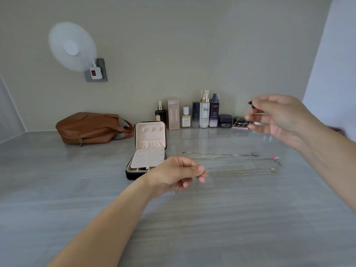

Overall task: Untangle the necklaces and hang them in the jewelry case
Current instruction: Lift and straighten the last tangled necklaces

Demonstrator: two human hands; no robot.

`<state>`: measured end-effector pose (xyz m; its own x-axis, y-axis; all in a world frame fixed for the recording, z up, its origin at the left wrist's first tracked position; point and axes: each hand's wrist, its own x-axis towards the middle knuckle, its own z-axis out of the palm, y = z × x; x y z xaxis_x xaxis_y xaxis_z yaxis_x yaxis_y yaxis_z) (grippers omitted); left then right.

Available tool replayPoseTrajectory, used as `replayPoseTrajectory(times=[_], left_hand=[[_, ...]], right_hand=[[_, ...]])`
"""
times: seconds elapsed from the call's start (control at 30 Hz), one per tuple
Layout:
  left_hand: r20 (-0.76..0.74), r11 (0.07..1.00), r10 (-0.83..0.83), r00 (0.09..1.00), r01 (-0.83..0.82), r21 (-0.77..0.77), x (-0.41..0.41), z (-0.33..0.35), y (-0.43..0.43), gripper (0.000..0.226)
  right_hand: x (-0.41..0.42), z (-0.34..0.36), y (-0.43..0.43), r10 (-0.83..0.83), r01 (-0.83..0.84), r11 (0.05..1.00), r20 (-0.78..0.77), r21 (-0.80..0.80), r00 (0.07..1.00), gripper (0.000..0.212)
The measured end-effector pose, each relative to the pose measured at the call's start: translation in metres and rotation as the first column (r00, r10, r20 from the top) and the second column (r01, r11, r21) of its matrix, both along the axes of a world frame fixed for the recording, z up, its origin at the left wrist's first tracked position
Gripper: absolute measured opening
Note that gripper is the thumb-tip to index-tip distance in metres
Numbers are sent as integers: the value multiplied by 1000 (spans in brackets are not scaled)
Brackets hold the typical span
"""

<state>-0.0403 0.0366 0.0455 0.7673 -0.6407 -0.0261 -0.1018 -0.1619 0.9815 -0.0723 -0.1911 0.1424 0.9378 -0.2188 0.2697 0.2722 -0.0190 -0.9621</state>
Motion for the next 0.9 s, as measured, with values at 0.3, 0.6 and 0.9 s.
replayPoseTrajectory(times=[0.3, 0.6, 0.9], left_hand=[[-15, 971, -13, 1000, 16, 239, 4, 3, 10, 6], [-122, 907, 7, 993, 45, 419, 10, 8, 16, 7], [-34, 805, 1, 999, 19, 593, 6, 7, 13, 5]], right_hand=[[-8, -41, -49, -75, 84, 993, -115, 81, 991, 16], [-9, -79, -68, -124, 123, 992, -243, -20, 962, 14], [-13, -107, -82, -248, 65, 887, -352, -458, 903, 6]])
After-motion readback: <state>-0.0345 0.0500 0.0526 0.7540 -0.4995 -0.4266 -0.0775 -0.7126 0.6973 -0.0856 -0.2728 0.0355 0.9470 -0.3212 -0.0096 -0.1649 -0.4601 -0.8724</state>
